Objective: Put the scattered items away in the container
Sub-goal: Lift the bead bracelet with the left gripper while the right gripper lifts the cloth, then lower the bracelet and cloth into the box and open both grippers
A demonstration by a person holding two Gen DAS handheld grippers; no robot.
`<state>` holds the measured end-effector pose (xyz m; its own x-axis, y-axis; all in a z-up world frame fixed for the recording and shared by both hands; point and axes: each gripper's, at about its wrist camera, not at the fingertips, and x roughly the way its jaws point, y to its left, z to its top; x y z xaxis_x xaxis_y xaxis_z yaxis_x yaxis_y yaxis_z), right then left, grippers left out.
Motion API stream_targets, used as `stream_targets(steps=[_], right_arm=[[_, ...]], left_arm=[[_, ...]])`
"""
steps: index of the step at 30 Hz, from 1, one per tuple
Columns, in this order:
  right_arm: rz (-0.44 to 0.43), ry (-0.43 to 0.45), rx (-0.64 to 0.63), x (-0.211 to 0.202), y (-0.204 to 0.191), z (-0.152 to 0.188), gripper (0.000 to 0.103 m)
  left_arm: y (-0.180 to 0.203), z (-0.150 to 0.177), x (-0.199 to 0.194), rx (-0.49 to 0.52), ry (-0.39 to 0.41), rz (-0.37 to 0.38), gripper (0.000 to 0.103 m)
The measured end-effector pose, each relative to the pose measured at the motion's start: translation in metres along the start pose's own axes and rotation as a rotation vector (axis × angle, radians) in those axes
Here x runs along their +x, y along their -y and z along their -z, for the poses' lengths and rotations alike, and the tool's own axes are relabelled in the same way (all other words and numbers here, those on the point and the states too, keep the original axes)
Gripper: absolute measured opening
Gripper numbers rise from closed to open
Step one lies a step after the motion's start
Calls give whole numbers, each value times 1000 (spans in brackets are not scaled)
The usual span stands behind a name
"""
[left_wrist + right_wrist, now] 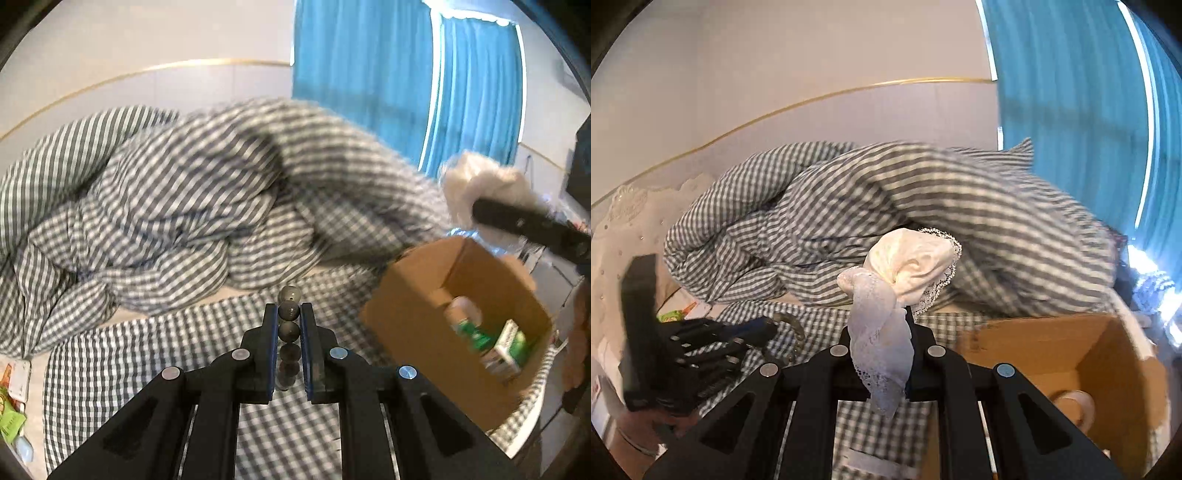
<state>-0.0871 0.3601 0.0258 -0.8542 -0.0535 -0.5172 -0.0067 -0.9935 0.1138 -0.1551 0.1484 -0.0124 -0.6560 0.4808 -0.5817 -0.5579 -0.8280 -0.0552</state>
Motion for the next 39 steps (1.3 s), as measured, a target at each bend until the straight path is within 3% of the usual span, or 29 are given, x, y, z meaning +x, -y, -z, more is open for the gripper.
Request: stream_targets(steps=[9,16,27,39], right_arm=[[116,-14,44,-53,66,13,12],[154,-47,30,-72,103,29,12],[168,-83,65,-87,146,48,12],[168,-117,73,-92,172,67,12]], left_arm=[[73,-30,-47,15,71,114,10],[123,-42,-65,33,122,132,10],[187,-48,-72,62,149,93,10],[234,-37,-51,42,116,59,10]])
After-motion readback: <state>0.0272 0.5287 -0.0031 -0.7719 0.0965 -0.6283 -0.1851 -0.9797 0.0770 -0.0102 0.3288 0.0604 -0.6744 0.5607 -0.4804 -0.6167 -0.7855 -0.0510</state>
